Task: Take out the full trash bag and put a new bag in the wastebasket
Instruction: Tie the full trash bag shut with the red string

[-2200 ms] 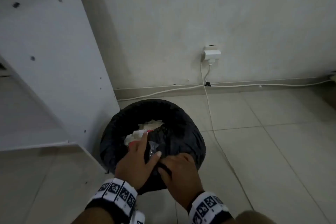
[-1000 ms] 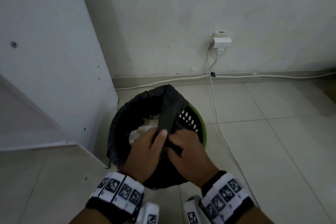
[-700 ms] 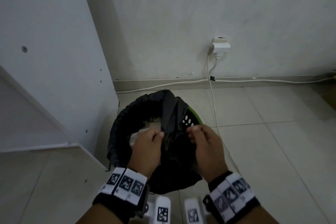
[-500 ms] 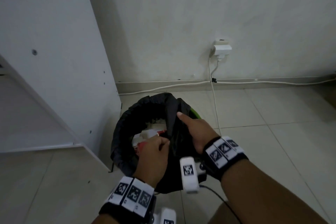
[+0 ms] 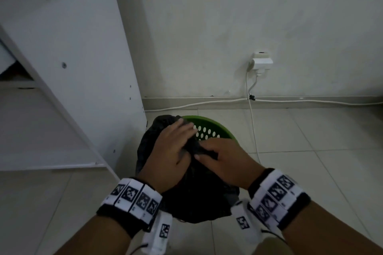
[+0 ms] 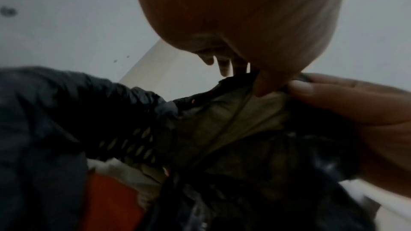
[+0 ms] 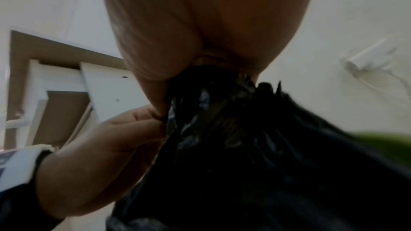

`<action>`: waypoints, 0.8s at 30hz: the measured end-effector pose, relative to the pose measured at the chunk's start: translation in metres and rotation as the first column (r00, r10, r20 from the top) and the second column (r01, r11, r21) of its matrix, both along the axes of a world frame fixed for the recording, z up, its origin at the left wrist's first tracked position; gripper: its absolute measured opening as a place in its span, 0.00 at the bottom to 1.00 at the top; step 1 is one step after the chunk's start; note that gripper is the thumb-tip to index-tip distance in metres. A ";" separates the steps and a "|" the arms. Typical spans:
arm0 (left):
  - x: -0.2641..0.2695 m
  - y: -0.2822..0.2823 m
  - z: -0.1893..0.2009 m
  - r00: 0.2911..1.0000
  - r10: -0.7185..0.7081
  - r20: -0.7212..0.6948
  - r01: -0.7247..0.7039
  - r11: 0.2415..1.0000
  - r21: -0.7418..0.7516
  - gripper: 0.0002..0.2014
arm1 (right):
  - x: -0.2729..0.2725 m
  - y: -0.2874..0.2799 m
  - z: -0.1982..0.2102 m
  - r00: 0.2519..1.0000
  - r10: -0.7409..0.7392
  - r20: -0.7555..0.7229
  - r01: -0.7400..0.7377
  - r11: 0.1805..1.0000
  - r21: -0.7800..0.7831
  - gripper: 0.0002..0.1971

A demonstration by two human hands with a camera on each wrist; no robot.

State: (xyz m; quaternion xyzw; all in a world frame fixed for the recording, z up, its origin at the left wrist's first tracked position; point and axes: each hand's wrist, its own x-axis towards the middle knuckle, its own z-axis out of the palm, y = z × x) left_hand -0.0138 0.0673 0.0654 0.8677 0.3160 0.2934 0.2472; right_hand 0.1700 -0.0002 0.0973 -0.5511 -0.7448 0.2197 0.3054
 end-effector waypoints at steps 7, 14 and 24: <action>-0.032 0.020 0.004 0.982 -0.040 -0.184 0.039 0.999 -0.011 0.11 | 0.063 -0.024 0.022 0.921 -0.030 0.389 0.019 0.999 0.031 0.19; -0.031 0.020 0.017 0.993 0.096 -0.064 -0.097 0.995 -0.009 0.17 | 0.082 -0.023 0.019 0.809 -0.329 0.488 0.274 0.944 0.182 0.24; -0.030 -0.003 0.034 0.980 0.198 -0.003 -0.198 0.980 -0.004 0.07 | 0.023 -0.012 0.032 0.973 -0.194 0.127 0.192 0.981 0.030 0.05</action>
